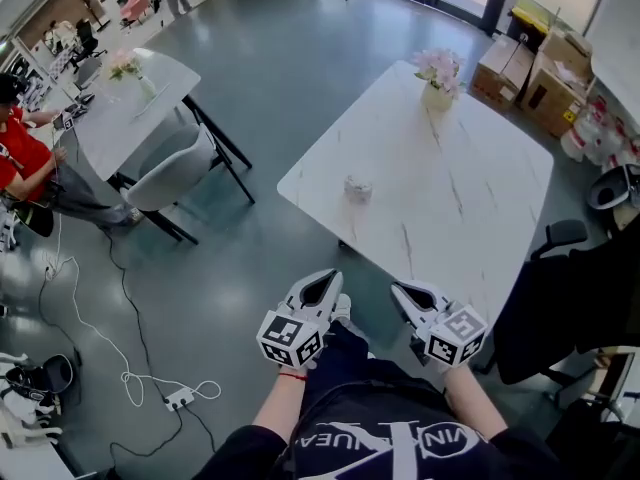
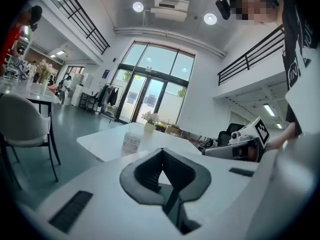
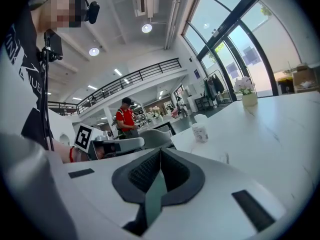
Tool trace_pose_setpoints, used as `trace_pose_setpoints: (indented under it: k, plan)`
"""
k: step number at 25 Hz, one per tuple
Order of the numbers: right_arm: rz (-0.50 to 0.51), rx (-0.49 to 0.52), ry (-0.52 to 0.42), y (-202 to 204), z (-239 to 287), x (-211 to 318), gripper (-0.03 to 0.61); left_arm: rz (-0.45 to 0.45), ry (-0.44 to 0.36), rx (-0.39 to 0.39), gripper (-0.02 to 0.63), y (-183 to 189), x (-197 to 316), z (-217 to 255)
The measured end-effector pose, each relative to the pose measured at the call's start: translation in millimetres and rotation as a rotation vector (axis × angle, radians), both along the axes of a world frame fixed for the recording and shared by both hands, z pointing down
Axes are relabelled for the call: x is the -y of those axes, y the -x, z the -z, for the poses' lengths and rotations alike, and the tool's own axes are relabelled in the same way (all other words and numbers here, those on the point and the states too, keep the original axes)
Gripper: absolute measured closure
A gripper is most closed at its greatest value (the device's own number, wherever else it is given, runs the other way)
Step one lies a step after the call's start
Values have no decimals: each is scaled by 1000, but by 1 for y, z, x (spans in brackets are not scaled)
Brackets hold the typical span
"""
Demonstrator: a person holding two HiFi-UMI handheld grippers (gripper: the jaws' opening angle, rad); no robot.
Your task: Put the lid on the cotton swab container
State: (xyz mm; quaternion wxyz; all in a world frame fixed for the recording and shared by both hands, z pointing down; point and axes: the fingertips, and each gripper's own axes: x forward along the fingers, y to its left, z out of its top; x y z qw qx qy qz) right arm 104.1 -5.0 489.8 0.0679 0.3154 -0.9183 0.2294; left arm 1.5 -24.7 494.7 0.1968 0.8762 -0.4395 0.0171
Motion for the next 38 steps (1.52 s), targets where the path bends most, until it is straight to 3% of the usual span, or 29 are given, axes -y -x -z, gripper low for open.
trace_pose_setpoints:
  k: [13, 28, 32, 38]
  plan:
    - [-76, -24, 42, 17, -5, 152, 574, -126, 20, 0, 609, 0, 157, -4]
    - [-268, 40, 101, 12, -4, 273, 575, -286, 154, 7, 609, -6, 207, -59]
    - [-242, 13, 152, 17, -13, 295, 575, -283, 172, 5, 609, -9, 214, -68]
    - [-110, -16, 272, 38, -27, 284, 575, -253, 203, 7, 609, -9, 214, -72]
